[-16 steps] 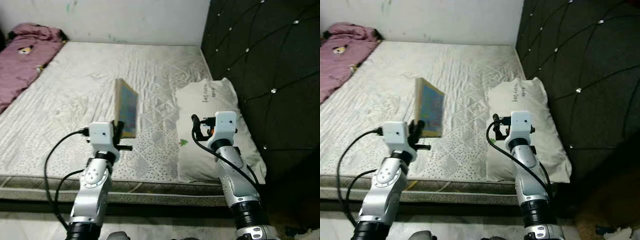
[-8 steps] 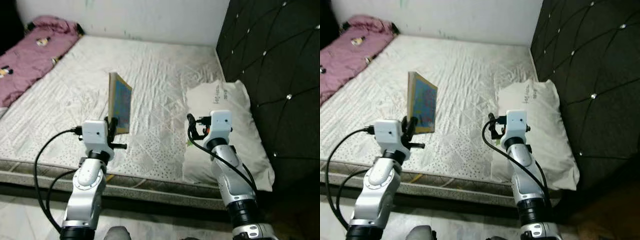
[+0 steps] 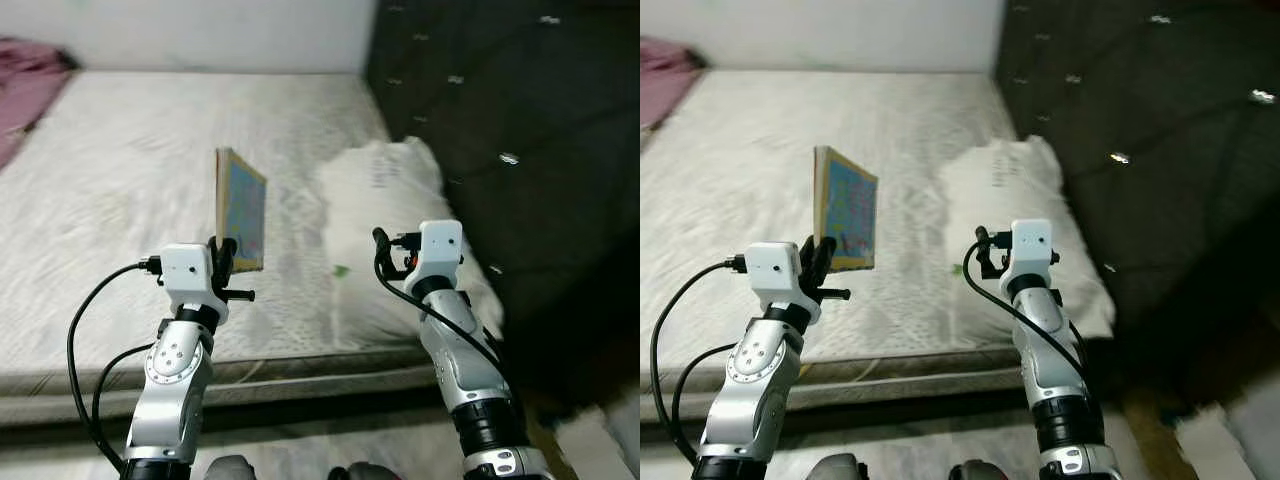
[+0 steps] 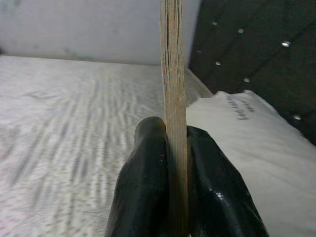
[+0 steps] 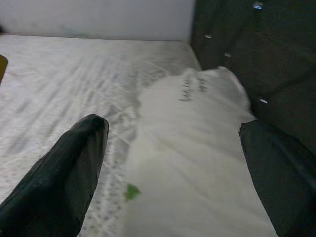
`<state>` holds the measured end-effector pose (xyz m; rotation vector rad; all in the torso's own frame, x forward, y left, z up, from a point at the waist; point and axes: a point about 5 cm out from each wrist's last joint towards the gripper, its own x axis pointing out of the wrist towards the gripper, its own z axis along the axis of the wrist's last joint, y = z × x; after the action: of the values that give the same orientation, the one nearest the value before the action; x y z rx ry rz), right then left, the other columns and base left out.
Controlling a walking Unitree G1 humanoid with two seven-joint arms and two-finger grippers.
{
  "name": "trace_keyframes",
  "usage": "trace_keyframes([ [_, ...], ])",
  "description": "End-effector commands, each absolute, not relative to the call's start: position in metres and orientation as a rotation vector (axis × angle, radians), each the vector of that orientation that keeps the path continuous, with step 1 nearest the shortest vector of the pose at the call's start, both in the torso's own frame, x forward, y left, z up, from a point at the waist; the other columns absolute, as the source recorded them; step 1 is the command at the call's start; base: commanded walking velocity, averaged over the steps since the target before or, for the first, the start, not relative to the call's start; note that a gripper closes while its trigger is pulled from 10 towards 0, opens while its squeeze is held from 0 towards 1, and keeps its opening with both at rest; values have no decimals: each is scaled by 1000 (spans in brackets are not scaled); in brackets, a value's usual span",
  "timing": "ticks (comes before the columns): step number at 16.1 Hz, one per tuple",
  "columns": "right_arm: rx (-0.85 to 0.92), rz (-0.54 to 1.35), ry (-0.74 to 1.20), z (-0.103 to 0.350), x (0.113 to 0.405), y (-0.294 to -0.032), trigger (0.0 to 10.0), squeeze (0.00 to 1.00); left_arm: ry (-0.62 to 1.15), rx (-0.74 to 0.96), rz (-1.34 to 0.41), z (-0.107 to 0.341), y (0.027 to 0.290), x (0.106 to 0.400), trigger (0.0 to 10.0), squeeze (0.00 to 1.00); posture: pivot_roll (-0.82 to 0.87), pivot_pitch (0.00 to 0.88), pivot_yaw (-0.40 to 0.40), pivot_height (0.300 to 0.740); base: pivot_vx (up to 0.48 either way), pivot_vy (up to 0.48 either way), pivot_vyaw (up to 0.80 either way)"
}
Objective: Clean up the room
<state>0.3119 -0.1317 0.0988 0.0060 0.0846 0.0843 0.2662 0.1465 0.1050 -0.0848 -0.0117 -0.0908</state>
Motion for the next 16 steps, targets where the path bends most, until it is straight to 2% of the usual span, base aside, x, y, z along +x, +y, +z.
trace_keyframes([
  [1, 15, 88, 88, 99, 311, -131, 10000, 0, -55, -94, -98, 116, 145, 266, 10000, 0, 118, 0, -44, 740, 0, 0, -800],
  [7, 27, 77, 98, 95, 308, -130, 10000, 0, -46, -111, -112, 117, 141, 265, 10000, 0, 116, 0, -25, 740, 0, 0, -750],
  [14, 9, 96, 75, 97, 308, -128, 10000, 0, -70, -95, -130, 125, 138, 271, 10000, 0, 111, 0, -19, 740, 0, 0, 0],
  [16, -23, 106, 74, 97, 306, -127, 10000, 0, -66, -98, -128, 124, 138, 268, 10000, 0, 110, 0, -19, 740, 0, 0, 800],
])
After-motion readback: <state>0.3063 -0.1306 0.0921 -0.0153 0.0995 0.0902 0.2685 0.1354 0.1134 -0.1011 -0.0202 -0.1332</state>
